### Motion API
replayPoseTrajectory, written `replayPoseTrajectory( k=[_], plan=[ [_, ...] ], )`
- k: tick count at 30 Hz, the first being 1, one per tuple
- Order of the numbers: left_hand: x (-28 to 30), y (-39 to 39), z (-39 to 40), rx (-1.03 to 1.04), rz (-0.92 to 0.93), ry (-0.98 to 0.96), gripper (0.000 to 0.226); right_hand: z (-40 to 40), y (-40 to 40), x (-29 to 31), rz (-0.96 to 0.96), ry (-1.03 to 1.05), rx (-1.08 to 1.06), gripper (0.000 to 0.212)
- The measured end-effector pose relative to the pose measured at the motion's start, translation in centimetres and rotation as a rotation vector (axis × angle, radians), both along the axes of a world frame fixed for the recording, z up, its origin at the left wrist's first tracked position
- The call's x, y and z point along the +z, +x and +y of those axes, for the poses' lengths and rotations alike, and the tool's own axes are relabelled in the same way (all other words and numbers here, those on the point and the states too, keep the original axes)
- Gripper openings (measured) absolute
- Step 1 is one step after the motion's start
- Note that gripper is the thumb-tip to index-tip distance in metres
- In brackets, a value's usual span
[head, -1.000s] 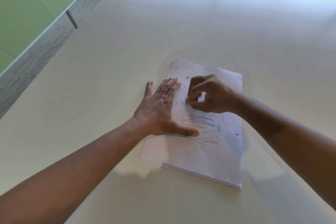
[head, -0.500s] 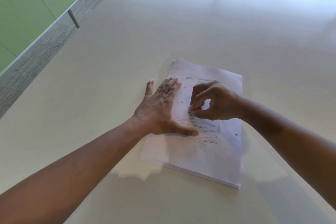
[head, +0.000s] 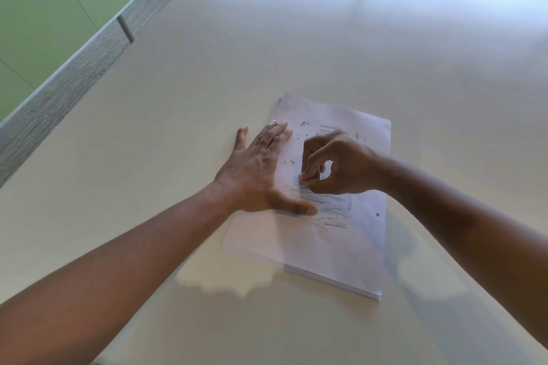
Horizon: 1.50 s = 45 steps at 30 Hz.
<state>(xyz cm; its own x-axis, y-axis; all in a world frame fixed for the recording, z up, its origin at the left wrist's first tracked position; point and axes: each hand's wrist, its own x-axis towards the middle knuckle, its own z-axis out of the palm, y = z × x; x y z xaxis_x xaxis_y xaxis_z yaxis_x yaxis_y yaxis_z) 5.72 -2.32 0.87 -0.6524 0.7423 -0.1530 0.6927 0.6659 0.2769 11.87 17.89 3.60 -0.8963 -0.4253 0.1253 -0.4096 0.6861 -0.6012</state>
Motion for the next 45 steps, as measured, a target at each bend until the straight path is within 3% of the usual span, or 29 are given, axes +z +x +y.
replayPoseTrajectory(
  k=[8, 21, 35, 45],
  plan=[
    [0.1, 0.1, 0.0, 0.010, 0.012, -0.007, 0.158, -0.1, -1.2, -0.3, 0.078, -0.006, -0.156, 0.010],
    [-0.1, 0.1, 0.0, 0.035, 0.012, 0.021, 0.157, -1.0, -1.5, 0.7, -0.075, 0.104, -0.243, 0.010],
    [0.3, 0.2, -0.1, 0.006, -0.024, -0.027, 0.156, -2.1, -1.0, 1.3, -0.117, 0.178, -0.372, 0.011],
    [0.5, 1.5, -1.5, -0.026, -0.070, 0.120, 0.147, -2.2, -0.5, 1.5, -0.106, 0.170, -0.376, 0.012]
  ],
)
